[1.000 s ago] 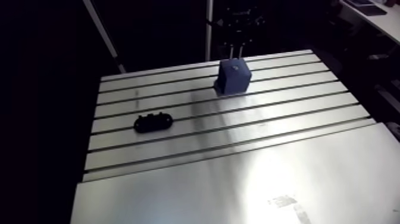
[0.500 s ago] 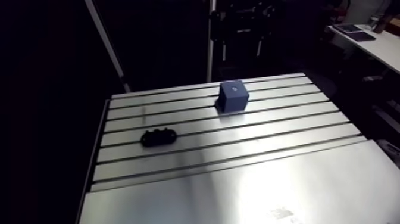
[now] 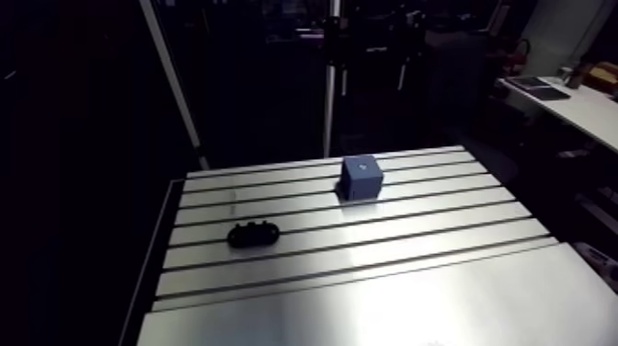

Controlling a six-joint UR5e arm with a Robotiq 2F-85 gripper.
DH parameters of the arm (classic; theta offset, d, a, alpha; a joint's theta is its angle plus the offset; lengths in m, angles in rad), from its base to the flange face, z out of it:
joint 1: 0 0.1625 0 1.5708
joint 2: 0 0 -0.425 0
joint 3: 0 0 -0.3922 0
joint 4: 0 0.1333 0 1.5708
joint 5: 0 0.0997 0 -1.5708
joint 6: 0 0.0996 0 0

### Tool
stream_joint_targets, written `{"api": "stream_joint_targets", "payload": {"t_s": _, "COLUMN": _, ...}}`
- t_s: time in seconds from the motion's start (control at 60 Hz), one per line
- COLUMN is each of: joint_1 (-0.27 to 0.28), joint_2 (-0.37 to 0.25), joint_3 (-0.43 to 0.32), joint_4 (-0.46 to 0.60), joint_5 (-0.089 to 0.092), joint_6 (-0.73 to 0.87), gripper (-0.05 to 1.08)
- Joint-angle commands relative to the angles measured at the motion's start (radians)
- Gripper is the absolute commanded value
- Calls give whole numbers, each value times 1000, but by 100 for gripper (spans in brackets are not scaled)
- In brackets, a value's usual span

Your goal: Pick up the M10 bolt and insert it into the hex recess until seated.

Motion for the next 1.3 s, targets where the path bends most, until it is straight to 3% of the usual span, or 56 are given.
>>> {"api": "stream_joint_targets", "payload": {"t_s": 0.017, "joint_1": 24, "joint_2": -52, "joint_3": 14, "joint_4": 8, "joint_5": 21, "joint_6": 40, "gripper": 1}}
{"api": "stream_joint_targets", "payload": {"t_s": 0.25, "joint_1": 34, "joint_2": -89, "joint_3": 7, "joint_4": -13, "joint_5": 36, "joint_6": 47, "gripper": 1}}
{"api": "stream_joint_targets", "payload": {"t_s": 0.617, "joint_1": 40, "joint_2": -149, "joint_3": 92, "joint_4": -35, "joint_5": 36, "joint_6": 48, "gripper": 1}}
{"api": "stream_joint_targets", "payload": {"t_s": 0.8, "joint_1": 43, "joint_2": -170, "joint_3": 95, "joint_4": -55, "joint_5": 38, "joint_6": 45, "gripper": 1}}
{"api": "stream_joint_targets", "payload": {"t_s": 0.933, "joint_1": 43, "joint_2": -189, "joint_3": 90, "joint_4": -34, "joint_5": 31, "joint_6": 44, "gripper": 1}}
{"api": "stream_joint_targets", "payload": {"t_s": 1.067, "joint_1": 43, "joint_2": -195, "joint_3": 78, "joint_4": 38, "joint_5": 41, "joint_6": 43, "gripper": 1}}
{"api": "stream_joint_targets", "payload": {"t_s": 1.3, "joint_1": 47, "joint_2": -203, "joint_3": 81, "joint_4": 43, "joint_5": 40, "joint_6": 45, "gripper": 1}}
